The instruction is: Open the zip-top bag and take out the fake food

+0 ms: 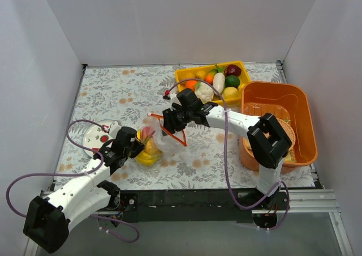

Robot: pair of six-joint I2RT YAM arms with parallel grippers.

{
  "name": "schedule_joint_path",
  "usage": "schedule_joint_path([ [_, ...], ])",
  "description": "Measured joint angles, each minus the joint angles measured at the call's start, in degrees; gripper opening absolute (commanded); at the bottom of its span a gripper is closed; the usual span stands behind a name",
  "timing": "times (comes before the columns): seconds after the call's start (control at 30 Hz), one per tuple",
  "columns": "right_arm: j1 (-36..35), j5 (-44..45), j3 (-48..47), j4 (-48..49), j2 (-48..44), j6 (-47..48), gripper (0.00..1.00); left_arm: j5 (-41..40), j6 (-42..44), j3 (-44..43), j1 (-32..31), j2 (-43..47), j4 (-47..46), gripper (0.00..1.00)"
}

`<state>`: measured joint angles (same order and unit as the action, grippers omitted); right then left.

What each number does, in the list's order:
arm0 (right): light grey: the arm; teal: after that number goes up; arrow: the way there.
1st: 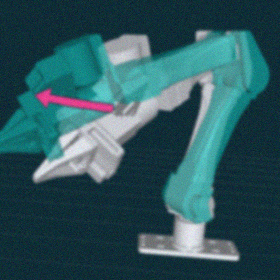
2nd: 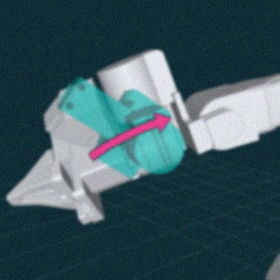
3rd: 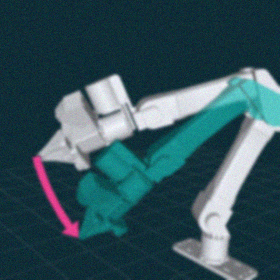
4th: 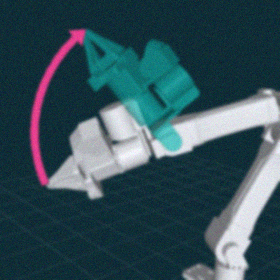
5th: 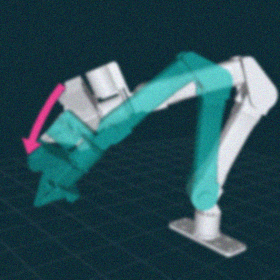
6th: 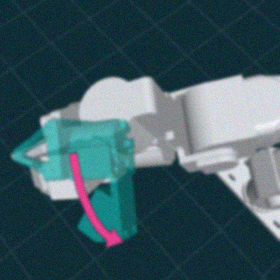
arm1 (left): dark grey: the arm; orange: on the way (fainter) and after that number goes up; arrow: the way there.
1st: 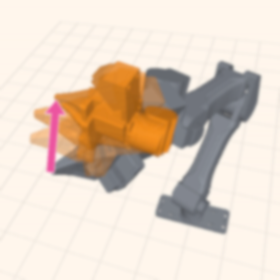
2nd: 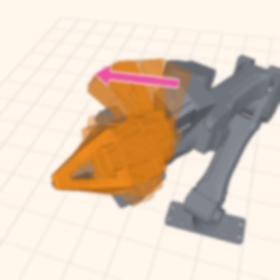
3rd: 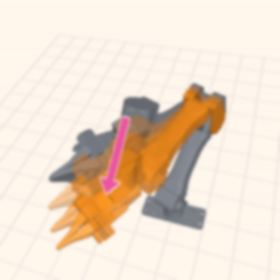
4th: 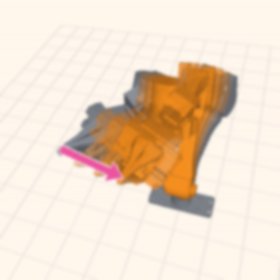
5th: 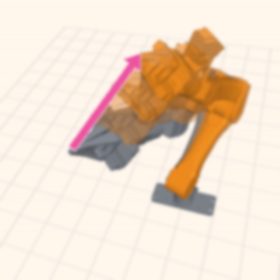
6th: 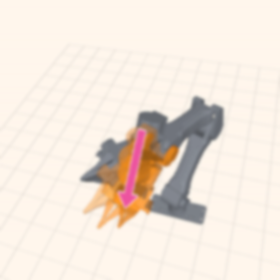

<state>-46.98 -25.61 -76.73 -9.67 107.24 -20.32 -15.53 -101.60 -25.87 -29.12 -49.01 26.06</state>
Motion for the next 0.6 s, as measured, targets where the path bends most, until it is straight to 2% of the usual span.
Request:
schedule_joint_path([
  [0.17, 0.1, -1.4, 0.9, 0.3, -3.2, 0.3, 0.59, 0.4, 0.2, 0.6, 0.1, -0.8, -2.0, 0.00],
  [0.33, -1.6, -2.5, 0.9, 1.3, -0.9, 0.0, 0.61, 1.0, 0.3, 1.2, 0.2, -1.6, -4.1, 0.00],
  [0.6, -4.5, -3.1, 0.8, 4.3, 5.9, -2.1, 0.84, 1.4, 0.7, 2.0, 0.2, -2.2, -6.1, 0.00],
])
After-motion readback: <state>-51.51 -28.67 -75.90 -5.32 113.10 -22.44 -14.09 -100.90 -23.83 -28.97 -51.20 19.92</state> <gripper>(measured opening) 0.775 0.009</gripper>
